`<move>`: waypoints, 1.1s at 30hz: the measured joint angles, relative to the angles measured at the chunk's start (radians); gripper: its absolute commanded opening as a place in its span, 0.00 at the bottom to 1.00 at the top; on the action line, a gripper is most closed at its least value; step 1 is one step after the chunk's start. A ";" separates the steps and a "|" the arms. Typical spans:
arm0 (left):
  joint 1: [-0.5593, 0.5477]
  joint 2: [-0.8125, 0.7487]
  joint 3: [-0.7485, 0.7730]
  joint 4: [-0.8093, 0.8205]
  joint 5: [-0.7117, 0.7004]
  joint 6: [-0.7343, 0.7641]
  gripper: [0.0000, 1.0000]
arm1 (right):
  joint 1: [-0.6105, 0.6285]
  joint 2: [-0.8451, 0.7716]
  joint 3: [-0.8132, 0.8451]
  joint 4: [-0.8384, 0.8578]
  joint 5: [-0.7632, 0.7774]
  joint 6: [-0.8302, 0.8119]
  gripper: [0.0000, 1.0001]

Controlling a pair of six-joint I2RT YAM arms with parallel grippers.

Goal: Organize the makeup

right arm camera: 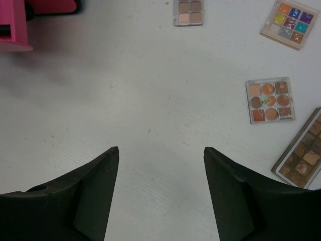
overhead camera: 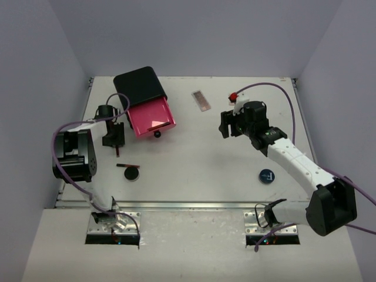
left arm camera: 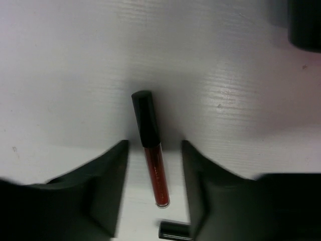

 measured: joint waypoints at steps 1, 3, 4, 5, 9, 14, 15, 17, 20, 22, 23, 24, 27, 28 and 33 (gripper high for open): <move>0.002 0.001 0.000 0.005 -0.001 0.004 0.28 | 0.000 -0.002 0.000 0.000 0.001 0.000 0.70; 0.009 0.006 0.000 0.015 0.006 0.008 0.12 | 0.000 -0.005 0.000 0.000 0.002 -0.001 0.70; 0.015 0.007 0.000 0.020 0.010 0.010 0.00 | 0.000 -0.006 0.000 0.000 0.003 -0.001 0.70; 0.021 0.008 0.000 0.023 0.014 0.011 0.00 | 0.000 -0.006 -0.001 0.000 0.003 -0.001 0.70; 0.070 0.014 0.009 0.023 0.058 0.010 0.00 | 0.000 -0.008 -0.004 -0.001 0.017 -0.001 0.70; 0.126 0.000 0.013 -0.015 0.116 0.009 0.00 | 0.000 -0.013 -0.008 -0.004 0.021 -0.004 0.70; 0.132 -0.013 0.013 -0.034 0.123 0.010 0.00 | 0.000 -0.014 -0.008 -0.004 0.021 -0.004 0.70; 0.141 -0.055 0.019 -0.068 0.134 0.010 0.00 | 0.000 -0.016 -0.008 -0.004 0.021 -0.004 0.70; 0.142 -0.149 0.065 -0.102 0.141 0.009 0.00 | 0.000 -0.016 -0.008 -0.004 0.021 -0.004 0.70; 0.139 -0.222 0.118 -0.104 0.146 0.008 0.00 | 0.000 -0.016 -0.009 -0.003 0.021 -0.004 0.70; 0.136 -0.258 0.151 -0.100 0.151 0.010 0.00 | 0.000 -0.016 -0.009 -0.002 0.021 -0.004 0.70; 0.122 -0.297 0.192 -0.086 0.147 0.014 0.00 | 0.000 -0.016 -0.009 -0.003 0.021 -0.003 0.70; 0.016 -0.380 0.308 -0.035 0.116 0.056 0.00 | 0.000 -0.016 -0.009 0.000 0.020 -0.001 0.70; -0.042 -0.392 0.348 -0.027 0.110 0.078 0.00 | 0.000 -0.016 -0.009 0.000 0.018 0.000 0.70; -0.331 -0.355 0.464 -0.002 0.099 0.216 0.00 | 0.000 -0.015 -0.009 0.002 0.010 0.006 0.70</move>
